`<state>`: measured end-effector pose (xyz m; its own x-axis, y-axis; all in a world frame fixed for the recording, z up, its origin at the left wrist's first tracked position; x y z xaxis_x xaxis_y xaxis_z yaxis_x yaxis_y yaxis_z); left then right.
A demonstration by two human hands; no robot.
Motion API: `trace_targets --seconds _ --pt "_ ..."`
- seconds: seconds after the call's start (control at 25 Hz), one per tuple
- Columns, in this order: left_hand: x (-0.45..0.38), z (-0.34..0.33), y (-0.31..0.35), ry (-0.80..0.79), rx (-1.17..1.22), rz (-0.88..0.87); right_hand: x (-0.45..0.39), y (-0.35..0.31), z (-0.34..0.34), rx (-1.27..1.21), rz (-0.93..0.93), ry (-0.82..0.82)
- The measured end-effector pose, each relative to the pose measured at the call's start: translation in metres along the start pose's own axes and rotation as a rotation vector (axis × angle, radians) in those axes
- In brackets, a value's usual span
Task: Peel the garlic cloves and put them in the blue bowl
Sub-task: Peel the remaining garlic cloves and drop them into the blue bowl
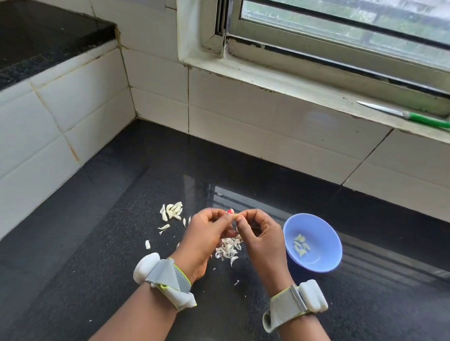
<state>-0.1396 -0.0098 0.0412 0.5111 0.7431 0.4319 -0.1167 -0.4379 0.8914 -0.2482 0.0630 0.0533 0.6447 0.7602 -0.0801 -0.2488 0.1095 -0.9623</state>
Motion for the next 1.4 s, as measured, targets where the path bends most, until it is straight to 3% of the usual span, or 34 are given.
trace_targets --seconds 0.16,0.36,0.52,0.68,0.88,0.96,1.16,1.28,1.36,1.4 --pt "0.001 0.006 0.016 0.093 -0.158 -0.23 -0.002 -0.006 0.004 0.163 0.028 0.069" --pt "-0.001 0.007 0.02 0.076 -0.154 -0.259 -0.005 -0.009 0.002 0.204 0.018 0.017" --pt "0.001 0.005 0.017 0.035 -0.119 -0.203 -0.004 -0.005 -0.005 0.118 -0.079 -0.046" --pt "-0.003 0.007 0.004 0.037 0.047 -0.047 -0.003 0.004 0.0 0.14 -0.133 0.005" --pt "-0.003 0.008 -0.004 0.023 0.22 0.076 0.001 0.008 -0.004 0.598 -0.001 -0.063" --pt "-0.001 0.006 -0.006 0.004 0.236 0.089 0.004 0.009 -0.004 0.661 -0.003 -0.056" --pt "-0.002 0.01 -0.005 0.029 0.156 0.051 0.003 0.011 0.002 0.511 -0.048 0.03" --pt "-0.002 0.014 -0.004 0.065 0.095 -0.004 0.002 0.015 0.005 0.115 -0.155 0.094" --pt "-0.001 0.012 -0.004 0.07 0.081 -0.023 0.004 0.014 -0.004 -0.181 -0.213 0.033" --pt "0.0 0.01 -0.004 0.07 0.085 -0.025 0.004 0.012 -0.008 -0.215 -0.202 0.001"
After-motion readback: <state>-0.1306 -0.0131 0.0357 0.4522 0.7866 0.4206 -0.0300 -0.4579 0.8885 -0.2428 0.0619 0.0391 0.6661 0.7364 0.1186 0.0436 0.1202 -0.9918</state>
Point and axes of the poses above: each hand's wrist, its own x-axis away from the middle knuckle, its own z-axis out of the back of the hand, y = z × x, the point moved 8 cm from there along -x, towards the middle knuckle, and after that the axes turned 1 degree about -z, right-handed, at the moved point
